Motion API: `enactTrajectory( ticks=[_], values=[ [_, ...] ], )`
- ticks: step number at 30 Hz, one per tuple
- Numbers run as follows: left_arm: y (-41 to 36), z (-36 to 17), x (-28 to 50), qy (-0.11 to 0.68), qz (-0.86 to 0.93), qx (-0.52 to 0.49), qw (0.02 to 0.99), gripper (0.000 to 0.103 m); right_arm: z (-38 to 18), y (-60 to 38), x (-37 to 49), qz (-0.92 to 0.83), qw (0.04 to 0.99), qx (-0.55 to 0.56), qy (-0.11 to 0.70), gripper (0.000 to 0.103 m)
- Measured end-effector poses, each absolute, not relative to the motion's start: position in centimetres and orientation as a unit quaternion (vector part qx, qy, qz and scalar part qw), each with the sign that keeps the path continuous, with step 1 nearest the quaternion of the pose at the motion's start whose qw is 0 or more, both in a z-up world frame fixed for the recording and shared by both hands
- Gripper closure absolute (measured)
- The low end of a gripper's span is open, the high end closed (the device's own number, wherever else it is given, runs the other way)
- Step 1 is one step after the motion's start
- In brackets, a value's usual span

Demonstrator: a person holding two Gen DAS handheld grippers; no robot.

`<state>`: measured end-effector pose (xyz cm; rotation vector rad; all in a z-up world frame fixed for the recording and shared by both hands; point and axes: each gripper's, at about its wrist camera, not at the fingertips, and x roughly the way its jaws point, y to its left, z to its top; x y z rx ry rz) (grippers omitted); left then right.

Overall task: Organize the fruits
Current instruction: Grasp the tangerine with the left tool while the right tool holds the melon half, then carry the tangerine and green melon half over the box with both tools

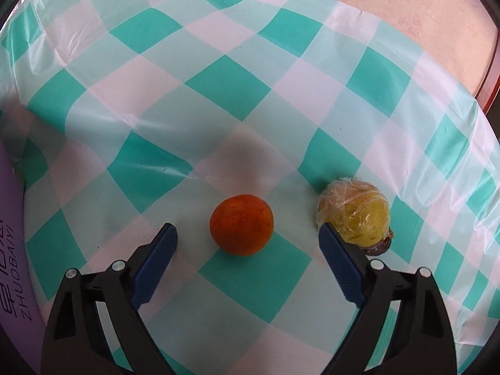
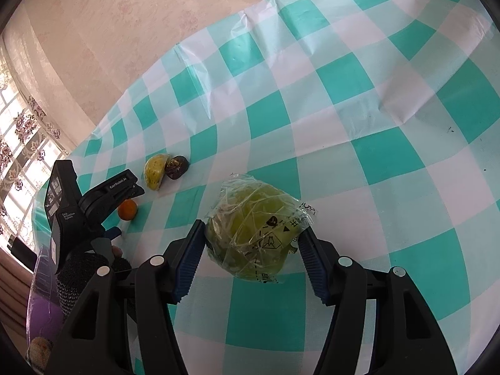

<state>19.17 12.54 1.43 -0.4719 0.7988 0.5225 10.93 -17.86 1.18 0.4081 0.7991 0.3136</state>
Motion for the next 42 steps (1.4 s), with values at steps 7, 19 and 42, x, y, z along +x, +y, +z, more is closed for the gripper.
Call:
enactTrajectory(
  ticks=[7, 19, 42],
  values=[
    [12.3, 1.6, 18.0, 0.367, 0.196, -0.226, 0.881, 0.067, 1.2, -17.9, 10.9, 0.147, 0.89, 0.199, 0.383, 0.044],
    [6.4, 2.7, 10.2, 0.33, 0.059, -0.203, 0.92, 0.068, 1.1, -18.1, 10.9, 0.139, 0.887, 0.209, 0.388, 0.044],
    [2.6, 2.1, -2.3, 0.347, -0.035, -0.17, 0.922, 0.068, 1.0, -18.6, 3.0, 0.102, 0.894, 0.208, 0.383, 0.044]
  ],
)
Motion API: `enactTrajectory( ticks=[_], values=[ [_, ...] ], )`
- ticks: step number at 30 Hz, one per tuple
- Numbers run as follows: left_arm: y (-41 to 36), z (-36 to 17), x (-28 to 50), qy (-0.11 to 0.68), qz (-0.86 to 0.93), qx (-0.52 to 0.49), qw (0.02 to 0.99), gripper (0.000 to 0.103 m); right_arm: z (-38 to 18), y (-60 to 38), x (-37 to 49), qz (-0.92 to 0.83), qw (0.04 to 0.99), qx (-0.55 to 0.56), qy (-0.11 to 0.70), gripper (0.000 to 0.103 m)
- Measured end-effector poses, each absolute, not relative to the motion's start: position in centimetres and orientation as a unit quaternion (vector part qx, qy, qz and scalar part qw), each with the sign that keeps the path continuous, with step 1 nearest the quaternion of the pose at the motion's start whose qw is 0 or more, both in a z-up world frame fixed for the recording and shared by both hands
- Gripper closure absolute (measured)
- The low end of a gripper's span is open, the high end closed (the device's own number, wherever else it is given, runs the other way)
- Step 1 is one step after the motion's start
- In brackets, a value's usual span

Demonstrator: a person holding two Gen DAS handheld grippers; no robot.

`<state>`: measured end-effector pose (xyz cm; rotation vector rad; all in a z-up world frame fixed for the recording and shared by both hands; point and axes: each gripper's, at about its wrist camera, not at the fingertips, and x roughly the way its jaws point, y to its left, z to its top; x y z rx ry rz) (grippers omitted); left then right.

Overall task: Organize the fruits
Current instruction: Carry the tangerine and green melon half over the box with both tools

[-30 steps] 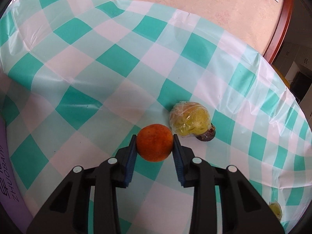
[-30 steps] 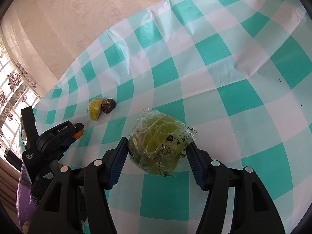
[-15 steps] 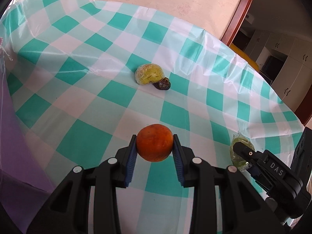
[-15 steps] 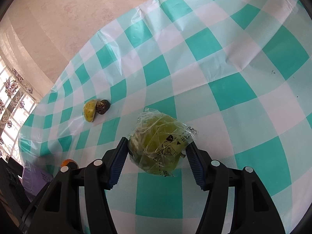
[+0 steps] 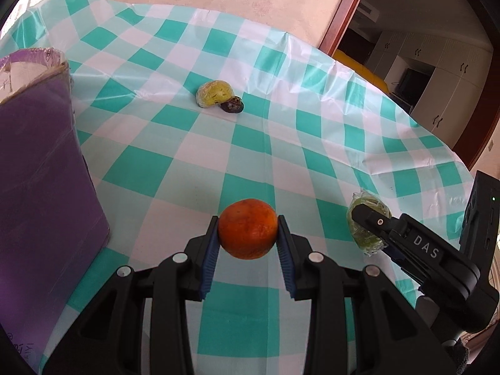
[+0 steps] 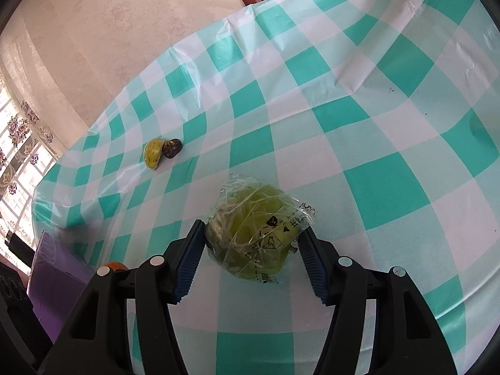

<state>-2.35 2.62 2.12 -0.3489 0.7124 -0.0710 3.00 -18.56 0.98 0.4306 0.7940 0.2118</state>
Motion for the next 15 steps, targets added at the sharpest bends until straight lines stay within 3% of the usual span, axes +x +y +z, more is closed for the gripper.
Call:
enactTrajectory(
  ticks=[15],
  values=[
    [2.5, 3.6, -8.7, 0.293, -0.041, -0.148, 0.944, 0.067, 2.5, -17.5, -3.8, 0.111, 0.923, 0.171, 0.326, 0.044]
  ],
)
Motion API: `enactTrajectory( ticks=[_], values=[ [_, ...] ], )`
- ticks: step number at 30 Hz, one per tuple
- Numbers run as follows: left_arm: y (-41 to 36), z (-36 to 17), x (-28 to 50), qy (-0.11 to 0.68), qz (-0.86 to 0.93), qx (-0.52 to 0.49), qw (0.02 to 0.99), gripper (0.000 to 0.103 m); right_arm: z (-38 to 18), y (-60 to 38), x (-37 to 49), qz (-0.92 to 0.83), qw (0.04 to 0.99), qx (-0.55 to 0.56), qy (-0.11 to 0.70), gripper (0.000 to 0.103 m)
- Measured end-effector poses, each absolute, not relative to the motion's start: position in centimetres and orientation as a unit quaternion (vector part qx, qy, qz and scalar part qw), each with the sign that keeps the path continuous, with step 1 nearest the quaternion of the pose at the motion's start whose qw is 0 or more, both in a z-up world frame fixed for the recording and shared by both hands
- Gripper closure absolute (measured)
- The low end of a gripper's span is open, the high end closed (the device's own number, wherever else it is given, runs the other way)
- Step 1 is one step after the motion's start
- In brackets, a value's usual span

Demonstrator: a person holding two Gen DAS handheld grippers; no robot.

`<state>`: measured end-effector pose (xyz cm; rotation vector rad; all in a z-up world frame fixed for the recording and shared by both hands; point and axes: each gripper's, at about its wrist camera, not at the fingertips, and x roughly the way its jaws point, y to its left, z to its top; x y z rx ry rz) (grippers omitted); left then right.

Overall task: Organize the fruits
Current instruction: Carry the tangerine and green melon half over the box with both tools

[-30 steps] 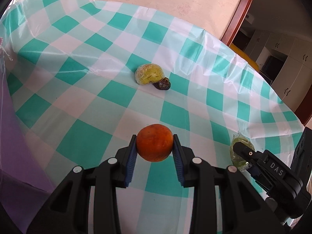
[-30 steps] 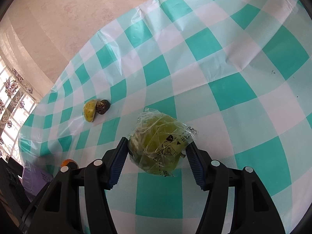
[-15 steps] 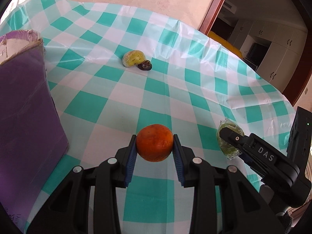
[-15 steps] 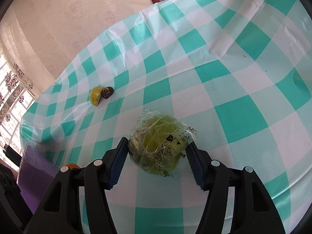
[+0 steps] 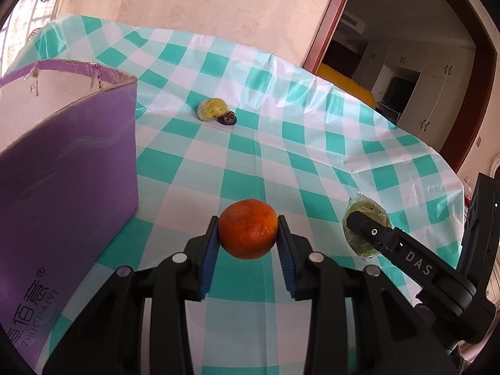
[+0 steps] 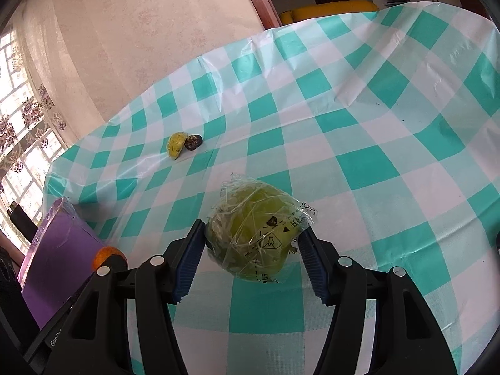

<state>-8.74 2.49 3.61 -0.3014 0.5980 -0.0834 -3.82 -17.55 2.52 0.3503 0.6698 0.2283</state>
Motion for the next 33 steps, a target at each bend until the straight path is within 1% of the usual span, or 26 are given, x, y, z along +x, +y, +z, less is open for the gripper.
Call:
enactTrajectory(
  ticks=[4, 9, 13, 19, 25, 29, 33],
  values=[
    [1.1, 4.7, -11.4, 0.256, -0.021, -0.09, 0.962, 0.067, 3.2, -17.7, -4.8, 0.122, 0.931, 0.177, 0.296, 0.044],
    [1.1, 6.7, -14.1, 0.216, 0.011, -0.063, 0.974, 0.067, 3.8, -17.1, -6.0, 0.13, 0.936, 0.17, 0.278, 0.044],
    [2.8, 8.4, -15.9, 0.181, 0.075, -0.065, 0.979, 0.067, 4.6, -14.9, -7.2, 0.158, 0.939, 0.142, 0.271, 0.044],
    [7.4, 10.1, -18.6, 0.146, 0.167, -0.104, 0.969, 0.067, 7.3, -10.2, -9.6, 0.225, 0.939, 0.093, 0.241, 0.044],
    [12.0, 10.7, -21.1, 0.153, 0.215, -0.146, 0.953, 0.067, 9.9, -5.5, -11.7, 0.295, 0.93, 0.045, 0.216, 0.044],
    [13.8, 11.1, -22.8, 0.158, 0.241, -0.153, 0.945, 0.067, 11.2, -2.6, -12.1, 0.343, 0.914, 0.028, 0.216, 0.044],
    [15.7, 11.1, -23.6, 0.184, 0.26, -0.167, 0.933, 0.067, 12.1, 0.7, -12.0, 0.373, 0.9, -0.005, 0.225, 0.044]
  ],
)
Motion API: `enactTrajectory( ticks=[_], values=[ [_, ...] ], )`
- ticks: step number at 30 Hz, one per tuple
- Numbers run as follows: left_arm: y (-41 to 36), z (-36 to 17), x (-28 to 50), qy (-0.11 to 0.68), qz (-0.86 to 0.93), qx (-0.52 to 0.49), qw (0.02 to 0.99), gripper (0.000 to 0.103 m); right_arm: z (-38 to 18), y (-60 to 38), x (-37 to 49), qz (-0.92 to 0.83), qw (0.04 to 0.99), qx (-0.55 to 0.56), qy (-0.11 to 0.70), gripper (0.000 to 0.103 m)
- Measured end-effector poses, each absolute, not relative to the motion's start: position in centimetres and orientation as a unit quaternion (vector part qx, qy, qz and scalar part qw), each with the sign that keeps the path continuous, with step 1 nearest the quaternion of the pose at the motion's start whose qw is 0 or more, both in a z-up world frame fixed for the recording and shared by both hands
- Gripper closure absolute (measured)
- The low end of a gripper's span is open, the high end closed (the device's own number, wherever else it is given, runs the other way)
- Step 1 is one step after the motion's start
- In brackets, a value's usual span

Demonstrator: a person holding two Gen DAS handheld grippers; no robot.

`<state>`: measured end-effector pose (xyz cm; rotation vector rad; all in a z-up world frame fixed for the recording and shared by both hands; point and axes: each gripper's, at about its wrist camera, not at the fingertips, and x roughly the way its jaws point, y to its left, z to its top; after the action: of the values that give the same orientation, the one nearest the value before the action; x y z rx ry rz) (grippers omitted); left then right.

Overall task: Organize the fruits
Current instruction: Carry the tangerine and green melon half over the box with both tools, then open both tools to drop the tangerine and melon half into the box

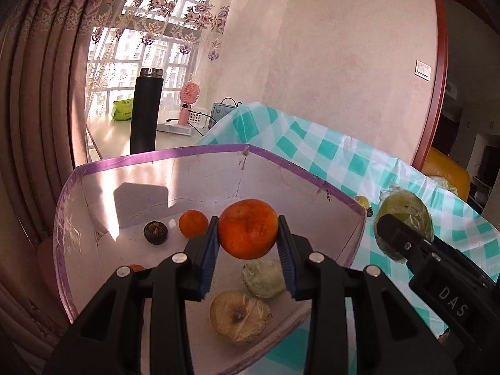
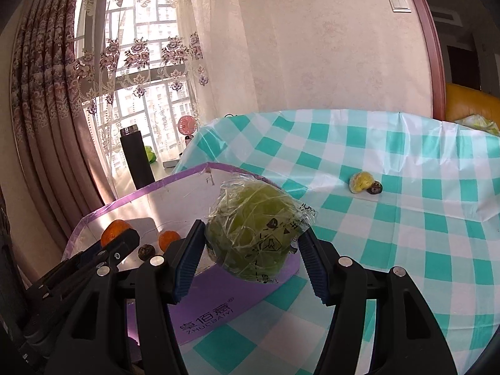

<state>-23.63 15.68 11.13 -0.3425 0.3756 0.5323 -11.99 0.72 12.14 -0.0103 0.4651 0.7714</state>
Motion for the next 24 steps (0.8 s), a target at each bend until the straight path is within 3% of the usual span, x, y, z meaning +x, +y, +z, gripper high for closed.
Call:
enactTrajectory(
  ticks=[17, 24],
  values=[
    [21.4, 9.8, -23.0, 0.378, 0.219, -0.193, 0.878, 0.066, 8.9, 14.2, -11.2, 0.376, 0.831, -0.247, 0.328, 0.044],
    [21.7, 9.4, -22.6, 0.401, 0.206, -0.173, 0.876, 0.066, 7.4, 15.4, -11.7, 0.342, 0.822, -0.308, 0.336, 0.043]
  ],
)
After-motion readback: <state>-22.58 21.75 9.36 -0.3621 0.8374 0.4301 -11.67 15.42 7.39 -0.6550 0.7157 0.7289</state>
